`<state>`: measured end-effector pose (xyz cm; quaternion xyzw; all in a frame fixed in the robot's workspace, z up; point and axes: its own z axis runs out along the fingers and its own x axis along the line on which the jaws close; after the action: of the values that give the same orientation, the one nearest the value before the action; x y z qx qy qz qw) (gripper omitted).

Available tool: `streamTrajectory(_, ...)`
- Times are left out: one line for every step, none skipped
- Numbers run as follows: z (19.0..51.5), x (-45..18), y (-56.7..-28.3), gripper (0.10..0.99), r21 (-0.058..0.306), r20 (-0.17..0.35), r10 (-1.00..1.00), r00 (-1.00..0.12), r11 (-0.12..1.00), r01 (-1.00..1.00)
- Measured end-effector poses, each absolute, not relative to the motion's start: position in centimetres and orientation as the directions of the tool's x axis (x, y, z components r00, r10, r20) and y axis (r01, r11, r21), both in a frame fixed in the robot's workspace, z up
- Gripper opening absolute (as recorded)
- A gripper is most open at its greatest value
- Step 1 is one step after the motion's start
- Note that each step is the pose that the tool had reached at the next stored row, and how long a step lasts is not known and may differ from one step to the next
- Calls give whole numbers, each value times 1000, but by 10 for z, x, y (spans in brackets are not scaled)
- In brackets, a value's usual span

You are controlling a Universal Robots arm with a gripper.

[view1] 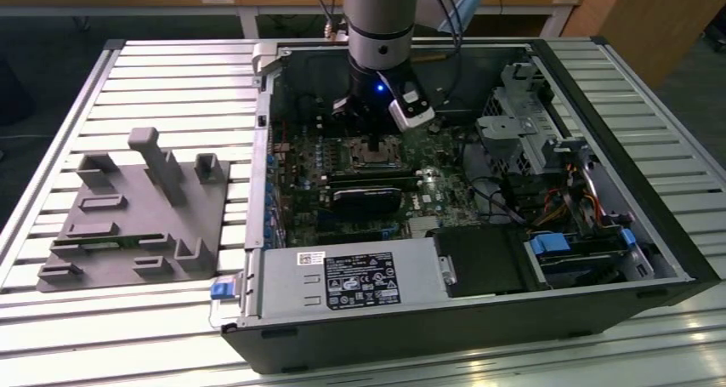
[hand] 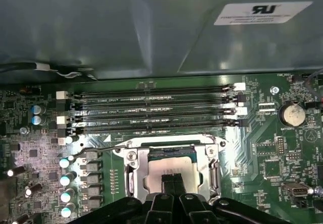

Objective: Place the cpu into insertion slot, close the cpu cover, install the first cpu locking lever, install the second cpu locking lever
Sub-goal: 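Close the cpu cover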

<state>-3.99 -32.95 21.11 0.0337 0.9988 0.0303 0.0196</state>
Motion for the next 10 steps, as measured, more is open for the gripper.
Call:
streamTrajectory(211, -41, -330, 106, 62, -37, 68, -997, 996, 66)
streamTrajectory(210, -43, -330, 106, 62, -37, 68, -997, 996, 66)
streamTrajectory(210, -44, -330, 106, 62, -37, 68, -997, 996, 66)
streamTrajectory(210, -46, -330, 106, 62, -37, 68, -997, 996, 66)
streamTrajectory(209, -47, -330, 106, 62, -37, 68, -997, 996, 66)
streamTrajectory(209, -49, -330, 106, 62, -37, 68, -997, 996, 66)
streamTrajectory(209, -50, -330, 106, 62, -37, 68, -997, 996, 66)
streamTrajectory(208, -51, -330, 106, 62, -37, 68, -997, 996, 66)
streamTrajectory(208, -53, -330, 106, 62, -37, 68, -997, 996, 66)
streamTrajectory(208, -54, -330, 106, 65, -37, 68, -997, 996, 66)
